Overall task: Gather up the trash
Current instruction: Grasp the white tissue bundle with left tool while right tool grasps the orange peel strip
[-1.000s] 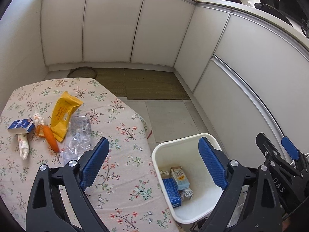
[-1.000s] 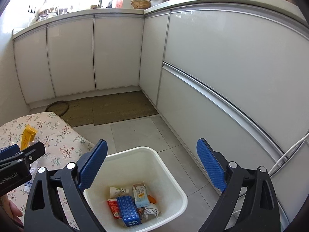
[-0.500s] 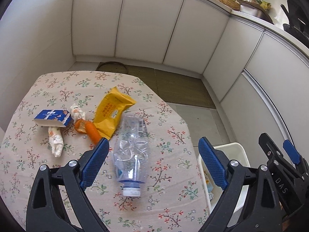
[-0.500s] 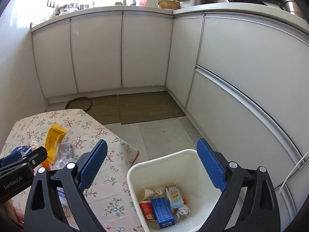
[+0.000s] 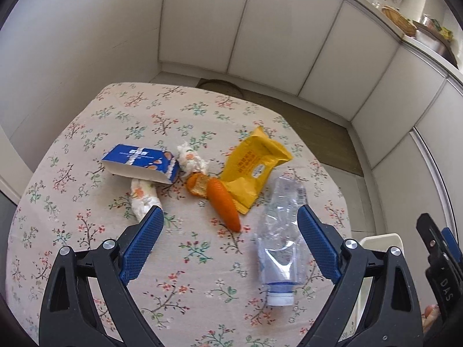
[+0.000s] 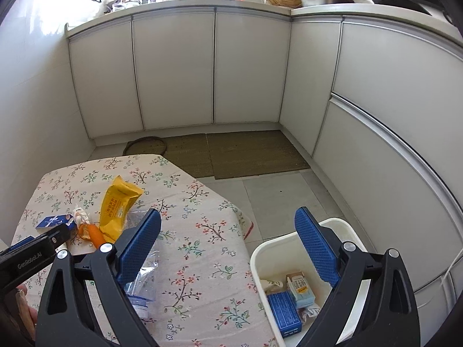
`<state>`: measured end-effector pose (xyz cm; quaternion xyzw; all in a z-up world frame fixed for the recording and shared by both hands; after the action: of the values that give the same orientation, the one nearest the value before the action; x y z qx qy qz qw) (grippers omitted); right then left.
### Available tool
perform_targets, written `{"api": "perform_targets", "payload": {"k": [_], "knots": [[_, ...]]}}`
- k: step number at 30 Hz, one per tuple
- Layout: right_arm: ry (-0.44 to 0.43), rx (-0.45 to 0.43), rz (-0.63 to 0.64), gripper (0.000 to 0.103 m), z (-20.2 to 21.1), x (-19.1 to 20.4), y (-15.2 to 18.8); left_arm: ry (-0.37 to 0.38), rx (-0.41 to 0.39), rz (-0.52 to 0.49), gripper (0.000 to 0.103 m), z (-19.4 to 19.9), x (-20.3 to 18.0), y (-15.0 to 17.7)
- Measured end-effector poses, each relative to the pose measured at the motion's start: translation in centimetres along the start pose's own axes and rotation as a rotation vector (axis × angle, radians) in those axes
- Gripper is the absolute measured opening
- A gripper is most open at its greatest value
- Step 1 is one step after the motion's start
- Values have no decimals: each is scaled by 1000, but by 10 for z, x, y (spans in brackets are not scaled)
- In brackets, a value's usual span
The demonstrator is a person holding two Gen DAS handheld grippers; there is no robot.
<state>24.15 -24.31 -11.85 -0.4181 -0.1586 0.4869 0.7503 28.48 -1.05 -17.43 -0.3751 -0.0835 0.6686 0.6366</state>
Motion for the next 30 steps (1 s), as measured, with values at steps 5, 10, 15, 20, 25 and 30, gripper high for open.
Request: {"api": "perform_targets", "payload": {"k": [5, 10, 15, 20, 25, 30], "knots": [[-24, 22, 18, 91, -4, 24, 4, -96, 26, 75, 88, -16, 56, 1], [-40, 51, 23, 91, -13, 41, 9, -157, 70, 117, 78, -33, 96, 7], [-54, 79, 57, 91, -22, 57, 16, -195, 105, 140, 74, -48, 118, 13], [-74, 98, 117, 91, -29, 76, 24, -241, 123, 98, 63, -64, 130, 17], [-114, 77, 231, 91, -29, 112, 32, -236, 136, 37, 37, -61, 128, 20], [-204, 67, 373, 91, -29, 159, 44, -212, 153, 54, 36, -39, 136, 30]]}}
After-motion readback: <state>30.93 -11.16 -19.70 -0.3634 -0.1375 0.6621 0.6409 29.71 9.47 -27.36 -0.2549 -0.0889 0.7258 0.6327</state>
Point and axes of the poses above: each gripper's, at about its wrist camera, not at the fingertips, and z roughly against the way its jaws point, x to its left, y to its underside, the point moved 10 cm from there along -z, roughly the way its jaws point, and after that the axes turned 15 degrees about y, right-handed, at the moved point
